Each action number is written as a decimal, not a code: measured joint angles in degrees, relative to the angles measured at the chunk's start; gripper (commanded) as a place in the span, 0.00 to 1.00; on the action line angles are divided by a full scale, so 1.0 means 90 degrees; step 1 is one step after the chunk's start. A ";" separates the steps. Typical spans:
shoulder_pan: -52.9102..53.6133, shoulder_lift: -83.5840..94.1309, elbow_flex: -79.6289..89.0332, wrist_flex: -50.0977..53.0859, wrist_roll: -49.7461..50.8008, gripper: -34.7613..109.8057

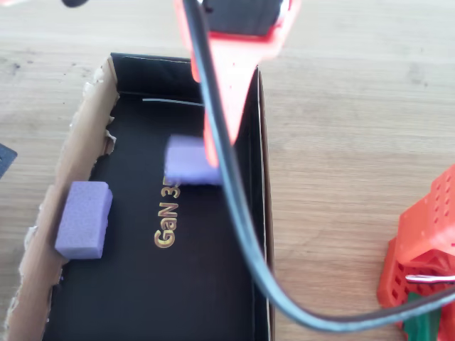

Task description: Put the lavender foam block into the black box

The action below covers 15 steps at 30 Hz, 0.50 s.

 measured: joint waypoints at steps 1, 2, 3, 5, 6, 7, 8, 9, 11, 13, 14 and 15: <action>0.0039 0.0000 0.0000 0.0000 -0.0010 0.57; 0.0088 0.0000 0.0000 0.0000 -0.0020 0.50; 0.0127 0.0000 0.0000 0.0000 -0.0020 0.45; 0.0146 0.0000 0.0000 0.0029 0.0078 0.27; 0.0146 0.0000 0.0000 0.0127 0.0107 0.24; 0.0234 0.0000 -0.0010 0.0225 0.0166 0.24; 0.0400 0.0000 -0.0020 0.0361 0.0195 0.24; 0.0625 0.0010 -0.0010 0.0557 0.0156 0.24; 0.1172 0.0186 0.0186 0.0518 0.0107 0.24; 0.1680 0.0488 0.0518 0.0596 0.0088 0.24; 0.2012 0.0664 0.0723 0.0635 -0.0010 0.24; 0.2383 0.0811 0.0879 0.0693 -0.0225 0.24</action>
